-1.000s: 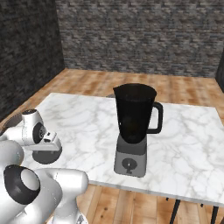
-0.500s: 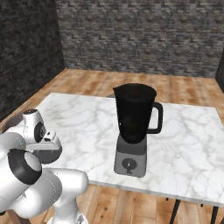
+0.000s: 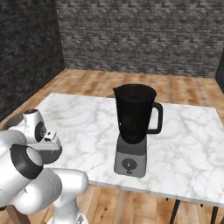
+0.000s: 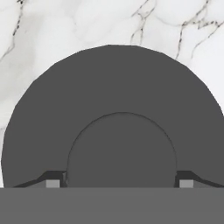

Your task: Grab the garlic and lemon from the fridge, place them in the blender, close the lid, and turn on the blender to create a marinade.

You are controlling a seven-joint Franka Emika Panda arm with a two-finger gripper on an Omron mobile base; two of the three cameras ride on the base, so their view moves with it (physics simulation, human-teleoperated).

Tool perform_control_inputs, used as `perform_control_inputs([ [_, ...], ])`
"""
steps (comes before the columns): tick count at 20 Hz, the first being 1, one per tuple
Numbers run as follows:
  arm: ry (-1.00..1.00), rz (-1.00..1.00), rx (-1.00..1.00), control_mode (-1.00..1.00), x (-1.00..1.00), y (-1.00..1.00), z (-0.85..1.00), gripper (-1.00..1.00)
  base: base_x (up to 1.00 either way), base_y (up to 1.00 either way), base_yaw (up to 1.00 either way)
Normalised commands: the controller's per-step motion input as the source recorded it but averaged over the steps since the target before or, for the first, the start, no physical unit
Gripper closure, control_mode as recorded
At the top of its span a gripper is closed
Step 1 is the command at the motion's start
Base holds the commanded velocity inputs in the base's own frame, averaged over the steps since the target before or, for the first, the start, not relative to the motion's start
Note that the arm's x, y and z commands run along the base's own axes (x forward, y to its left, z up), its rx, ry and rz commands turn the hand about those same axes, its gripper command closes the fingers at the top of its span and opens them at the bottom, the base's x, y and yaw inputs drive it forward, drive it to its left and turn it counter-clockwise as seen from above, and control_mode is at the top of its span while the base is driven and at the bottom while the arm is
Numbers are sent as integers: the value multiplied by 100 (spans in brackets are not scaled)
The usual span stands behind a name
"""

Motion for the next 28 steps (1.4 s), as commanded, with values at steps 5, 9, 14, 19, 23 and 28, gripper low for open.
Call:
perform_control_inputs([
  [5, 0, 1, 9, -100, 0, -5, -31, 100, 0, 0, 0],
  [9, 0, 2, 9, -100, 0, -14, -36, 100, 0, 0, 0],
  [14, 0, 0, -2, -100, 0, 7, -49, 100, 0, 0, 0],
  [19, 13, 0, -8, -100, 6, 10, -30, 100, 0, 0, 0],
  [23, 9, 0, 0, -100, 6, -1, 0, 100, 0, 0, 0],
  [28, -15, 0, -9, -100, -29, -21, 91, 100, 0, 0, 0],
])
